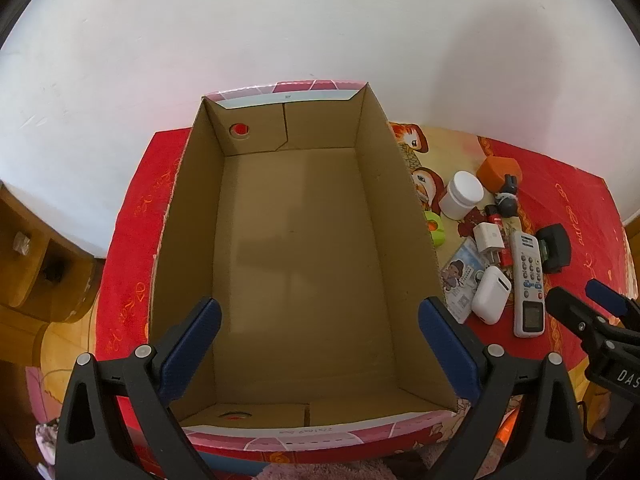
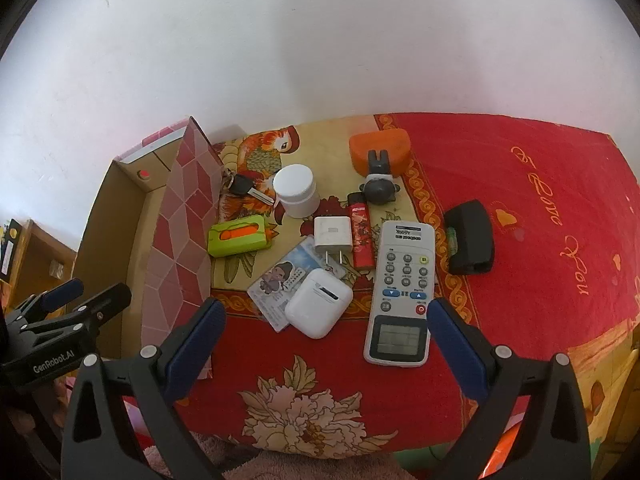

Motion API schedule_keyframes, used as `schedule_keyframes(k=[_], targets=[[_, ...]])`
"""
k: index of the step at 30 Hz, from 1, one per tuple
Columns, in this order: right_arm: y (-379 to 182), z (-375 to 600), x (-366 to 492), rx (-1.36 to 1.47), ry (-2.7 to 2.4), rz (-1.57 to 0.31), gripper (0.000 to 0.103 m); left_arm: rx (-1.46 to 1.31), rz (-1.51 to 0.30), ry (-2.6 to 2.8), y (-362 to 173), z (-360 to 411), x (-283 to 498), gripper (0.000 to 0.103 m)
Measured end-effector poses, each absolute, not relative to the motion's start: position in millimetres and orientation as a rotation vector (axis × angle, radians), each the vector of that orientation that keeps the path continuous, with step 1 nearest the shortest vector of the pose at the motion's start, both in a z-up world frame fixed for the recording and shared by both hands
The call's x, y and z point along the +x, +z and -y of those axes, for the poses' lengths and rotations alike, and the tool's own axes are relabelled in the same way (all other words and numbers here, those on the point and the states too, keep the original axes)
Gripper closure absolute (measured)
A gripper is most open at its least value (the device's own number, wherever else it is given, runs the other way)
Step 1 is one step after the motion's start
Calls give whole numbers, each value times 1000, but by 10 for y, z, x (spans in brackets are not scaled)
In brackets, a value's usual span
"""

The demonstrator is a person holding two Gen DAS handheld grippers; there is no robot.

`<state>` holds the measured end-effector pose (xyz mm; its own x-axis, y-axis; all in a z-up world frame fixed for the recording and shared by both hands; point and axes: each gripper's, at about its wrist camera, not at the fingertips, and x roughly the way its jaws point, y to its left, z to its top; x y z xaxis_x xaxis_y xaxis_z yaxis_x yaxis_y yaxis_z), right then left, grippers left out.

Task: Organize objects
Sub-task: 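Move the right tool toward the black tape measure beside the remote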

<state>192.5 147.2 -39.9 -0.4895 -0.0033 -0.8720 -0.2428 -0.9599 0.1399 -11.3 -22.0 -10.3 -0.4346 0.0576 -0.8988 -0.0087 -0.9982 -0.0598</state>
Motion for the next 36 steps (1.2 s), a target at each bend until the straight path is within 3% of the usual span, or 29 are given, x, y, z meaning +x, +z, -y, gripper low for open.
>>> schedule_keyframes(k=[32, 36], targets=[[-499, -1644, 1850, -1558, 2535, -362, 1, -1687, 40, 2687, -35, 774, -188, 7], [-627, -1792, 1925, -1591, 2480, -344, 1, -1744, 76, 2674, -119, 912, -180, 13]])
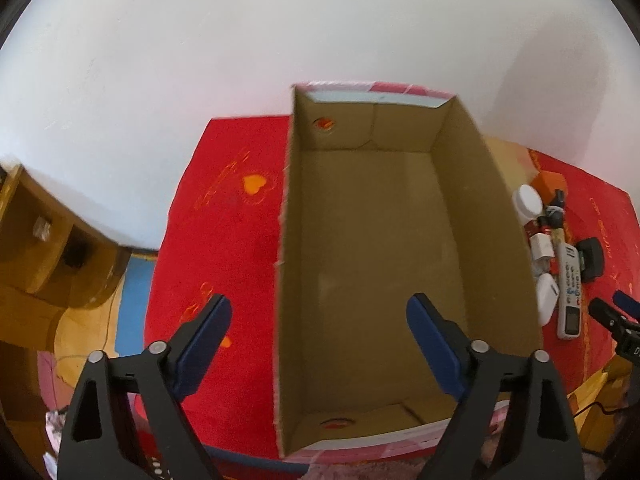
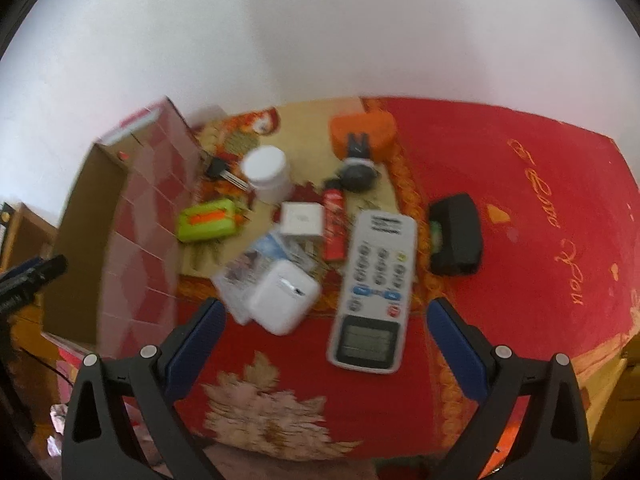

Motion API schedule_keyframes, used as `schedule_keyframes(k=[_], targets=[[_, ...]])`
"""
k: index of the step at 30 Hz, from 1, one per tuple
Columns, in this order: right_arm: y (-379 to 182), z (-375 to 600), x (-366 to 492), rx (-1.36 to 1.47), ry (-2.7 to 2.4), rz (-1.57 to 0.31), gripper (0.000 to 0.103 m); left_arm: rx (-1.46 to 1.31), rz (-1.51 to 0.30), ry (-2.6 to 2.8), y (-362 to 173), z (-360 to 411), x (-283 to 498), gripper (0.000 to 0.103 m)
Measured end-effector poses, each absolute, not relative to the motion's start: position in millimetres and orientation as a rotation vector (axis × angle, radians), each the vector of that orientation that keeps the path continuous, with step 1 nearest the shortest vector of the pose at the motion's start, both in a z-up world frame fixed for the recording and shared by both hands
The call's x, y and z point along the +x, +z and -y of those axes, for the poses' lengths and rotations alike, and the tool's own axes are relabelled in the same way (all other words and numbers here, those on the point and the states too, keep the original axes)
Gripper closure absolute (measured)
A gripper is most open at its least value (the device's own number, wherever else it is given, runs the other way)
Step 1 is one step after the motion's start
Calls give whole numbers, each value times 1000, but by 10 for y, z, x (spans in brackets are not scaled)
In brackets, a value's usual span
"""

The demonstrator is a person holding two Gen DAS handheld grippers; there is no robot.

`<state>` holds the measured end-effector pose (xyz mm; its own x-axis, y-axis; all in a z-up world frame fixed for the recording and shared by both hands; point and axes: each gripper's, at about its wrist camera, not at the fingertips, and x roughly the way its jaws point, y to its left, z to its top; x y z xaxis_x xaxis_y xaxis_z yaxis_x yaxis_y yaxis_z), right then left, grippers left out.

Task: Organize objects
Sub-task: 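Move the right tool toward the black tape measure beside the remote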

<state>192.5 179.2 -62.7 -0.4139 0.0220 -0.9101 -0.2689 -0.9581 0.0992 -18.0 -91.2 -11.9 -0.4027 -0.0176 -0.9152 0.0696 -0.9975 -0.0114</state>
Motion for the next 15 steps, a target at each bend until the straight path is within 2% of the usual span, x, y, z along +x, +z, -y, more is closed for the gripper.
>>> schedule_keyframes(k=[5, 15], targets=[[-681, -1992, 2023, -1584, 2421, -417, 1, 1729, -103, -2596, -174, 983, -146, 15], [-780, -2045, 2056, -1610, 2376, -443, 1, 1836, -85, -2560, -271, 1002, -53, 35]])
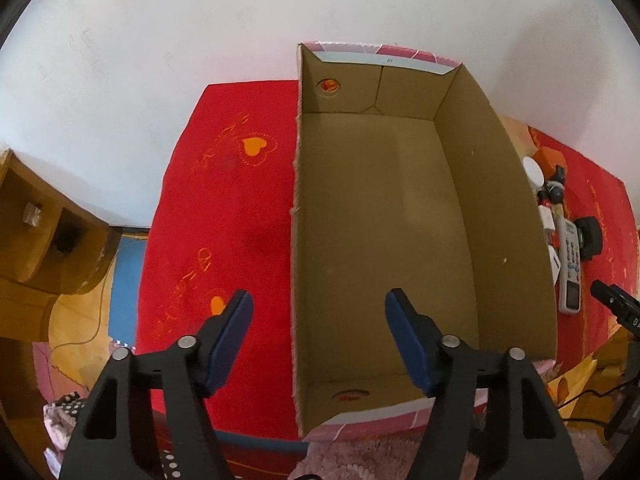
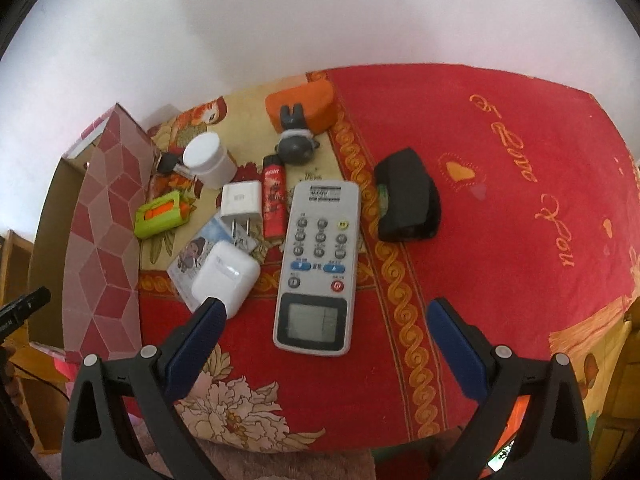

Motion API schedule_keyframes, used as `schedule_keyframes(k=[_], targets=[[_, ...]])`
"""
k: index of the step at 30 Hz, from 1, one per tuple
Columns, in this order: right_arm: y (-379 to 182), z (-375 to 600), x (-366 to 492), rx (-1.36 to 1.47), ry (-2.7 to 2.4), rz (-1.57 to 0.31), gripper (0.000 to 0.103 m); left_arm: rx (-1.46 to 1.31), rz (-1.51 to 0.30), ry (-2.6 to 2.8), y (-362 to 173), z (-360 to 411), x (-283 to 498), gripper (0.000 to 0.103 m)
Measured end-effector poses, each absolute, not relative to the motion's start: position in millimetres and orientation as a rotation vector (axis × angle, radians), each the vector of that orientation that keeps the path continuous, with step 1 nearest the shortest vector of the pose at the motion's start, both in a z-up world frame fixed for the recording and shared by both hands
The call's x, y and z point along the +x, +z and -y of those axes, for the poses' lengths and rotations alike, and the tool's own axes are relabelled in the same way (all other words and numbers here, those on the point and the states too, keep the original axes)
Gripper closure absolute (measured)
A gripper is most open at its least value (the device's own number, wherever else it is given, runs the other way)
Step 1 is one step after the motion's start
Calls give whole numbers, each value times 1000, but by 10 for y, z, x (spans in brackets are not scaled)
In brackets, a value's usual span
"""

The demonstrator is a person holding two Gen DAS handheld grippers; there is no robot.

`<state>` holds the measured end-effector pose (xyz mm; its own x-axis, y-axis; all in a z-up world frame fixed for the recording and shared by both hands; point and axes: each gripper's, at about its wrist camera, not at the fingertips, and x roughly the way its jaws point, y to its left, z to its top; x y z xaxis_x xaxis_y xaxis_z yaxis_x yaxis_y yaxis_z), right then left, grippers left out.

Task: Organize objects
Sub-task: 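Move the right tool toward the black tape measure beside the remote, then close the right gripper on the black tape measure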

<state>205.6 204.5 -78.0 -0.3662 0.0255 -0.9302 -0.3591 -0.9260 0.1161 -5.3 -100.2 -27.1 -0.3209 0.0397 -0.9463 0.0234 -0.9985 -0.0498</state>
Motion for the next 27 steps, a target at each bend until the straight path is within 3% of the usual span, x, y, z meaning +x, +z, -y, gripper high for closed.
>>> schedule_keyframes(k=[2, 7, 13, 27], targets=[[-811, -2050, 2042, -1619, 2371, -445, 1, -1821, 68, 2535, -269, 1006, -27, 39], [-904, -2058, 2022, -1644, 2349, -459, 2, -1862, 59, 2527, -384, 1042, 3, 62], [-844, -2229, 1997, -1593, 2330, -437, 3, -1801, -12, 2557, -388, 991, 21, 77], [-800, -2379, 1944, -1537, 2301, -477, 3, -1810, 189, 2511, -469, 1188, 39, 93]])
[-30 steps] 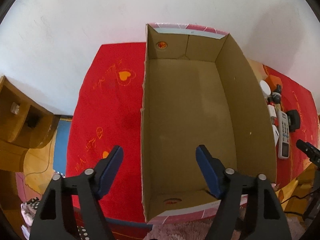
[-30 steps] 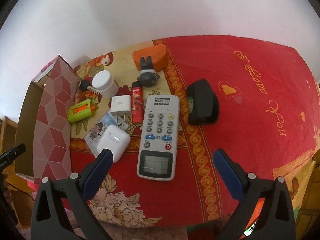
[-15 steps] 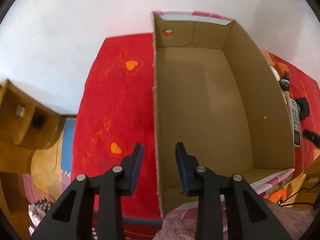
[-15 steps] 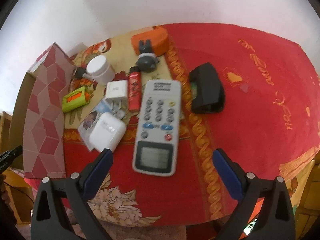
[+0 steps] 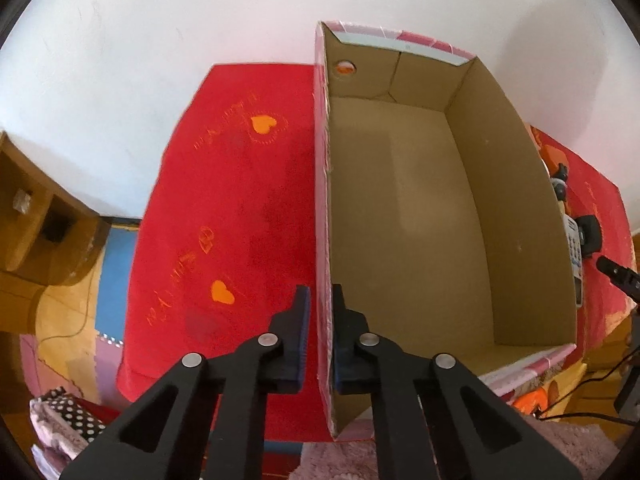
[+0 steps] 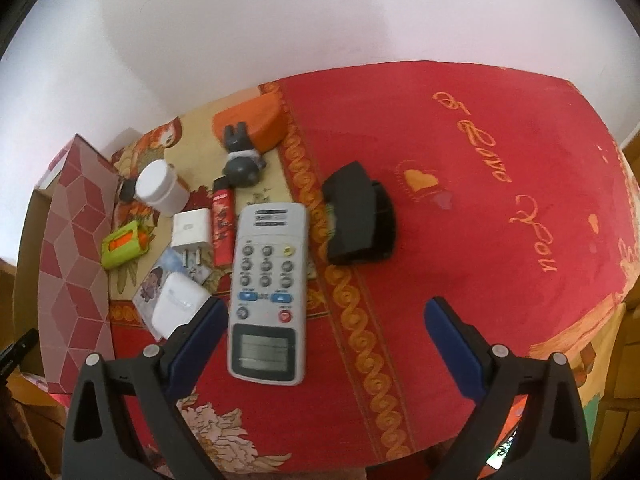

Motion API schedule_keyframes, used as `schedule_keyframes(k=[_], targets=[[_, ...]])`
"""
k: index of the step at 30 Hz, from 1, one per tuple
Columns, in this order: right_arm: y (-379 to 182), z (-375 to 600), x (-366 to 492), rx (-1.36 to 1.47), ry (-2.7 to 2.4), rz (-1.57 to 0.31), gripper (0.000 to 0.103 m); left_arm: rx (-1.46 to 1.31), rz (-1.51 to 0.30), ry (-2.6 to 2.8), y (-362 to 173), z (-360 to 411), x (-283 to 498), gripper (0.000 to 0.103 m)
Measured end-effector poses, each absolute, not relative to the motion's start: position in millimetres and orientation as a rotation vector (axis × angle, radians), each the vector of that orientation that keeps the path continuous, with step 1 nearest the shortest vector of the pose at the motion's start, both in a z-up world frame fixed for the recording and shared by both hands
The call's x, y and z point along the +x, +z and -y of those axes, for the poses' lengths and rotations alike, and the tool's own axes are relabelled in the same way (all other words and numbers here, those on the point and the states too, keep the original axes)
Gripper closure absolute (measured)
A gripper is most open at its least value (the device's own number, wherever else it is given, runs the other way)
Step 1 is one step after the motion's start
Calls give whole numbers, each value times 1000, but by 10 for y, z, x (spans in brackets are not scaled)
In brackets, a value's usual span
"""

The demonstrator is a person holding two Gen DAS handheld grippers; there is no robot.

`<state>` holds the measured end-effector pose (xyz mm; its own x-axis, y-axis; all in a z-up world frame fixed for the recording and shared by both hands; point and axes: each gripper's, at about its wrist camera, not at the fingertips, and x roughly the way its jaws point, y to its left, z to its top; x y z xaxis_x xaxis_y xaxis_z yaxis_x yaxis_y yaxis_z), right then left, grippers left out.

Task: Organize objects
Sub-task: 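Close the right gripper on the black tape measure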

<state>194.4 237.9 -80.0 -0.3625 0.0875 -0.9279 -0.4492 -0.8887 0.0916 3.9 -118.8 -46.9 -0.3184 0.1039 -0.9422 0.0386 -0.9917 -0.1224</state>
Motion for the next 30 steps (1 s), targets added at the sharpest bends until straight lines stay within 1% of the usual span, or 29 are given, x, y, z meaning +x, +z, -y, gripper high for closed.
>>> schedule_keyframes(k=[3, 4, 7, 9, 15, 17, 20, 21, 22, 25, 27, 28, 29, 30], targets=[[-764, -2339, 1964, -1530, 2315, -467, 3, -1822, 260, 2443, -439, 1214, 103, 92], [-750, -2331, 1967, -1527, 2319, -461, 3, -1827, 267, 2419, -404, 1229, 124, 91], [-757, -2300, 1955, -1527, 2324, -454, 3, -1839, 222, 2395, -316, 1207, 135, 85], [-764, -2277, 1936, -1530, 2328, -461, 3, -1838, 210, 2386, -287, 1197, 166, 85], [-737, -2154, 1902, -1539, 2361, -443, 3, -1828, 275, 2376, -272, 1213, 184, 81], [-718, -2121, 1893, -1537, 2372, -418, 3, -1824, 272, 2395, -260, 1240, 169, 79], [-705, -2114, 1887, -1529, 2375, -413, 4, -1802, 266, 2445, -265, 1249, 152, 80], [-701, -2125, 1890, -1524, 2373, -416, 4, -1801, 257, 2453, -275, 1239, 142, 83], [-702, -2141, 1892, -1521, 2367, -422, 4, -1808, 242, 2466, -295, 1226, 125, 92], [-709, -2189, 1916, -1515, 2352, -440, 4, -1838, 208, 2479, -378, 1175, 94, 95], [-712, -2220, 1946, -1513, 2340, -453, 4, -1839, 152, 2505, -419, 1133, 87, 97], [-719, -2233, 1956, -1514, 2334, -459, 7, -1841, 112, 2522, -443, 1111, 84, 98], [-734, -2251, 1974, -1517, 2317, -463, 13, -1840, 82, 2539, -465, 1095, 82, 98], [-751, -2267, 1978, -1525, 2301, -464, 15, -1838, 69, 2546, -477, 1087, 80, 99]])
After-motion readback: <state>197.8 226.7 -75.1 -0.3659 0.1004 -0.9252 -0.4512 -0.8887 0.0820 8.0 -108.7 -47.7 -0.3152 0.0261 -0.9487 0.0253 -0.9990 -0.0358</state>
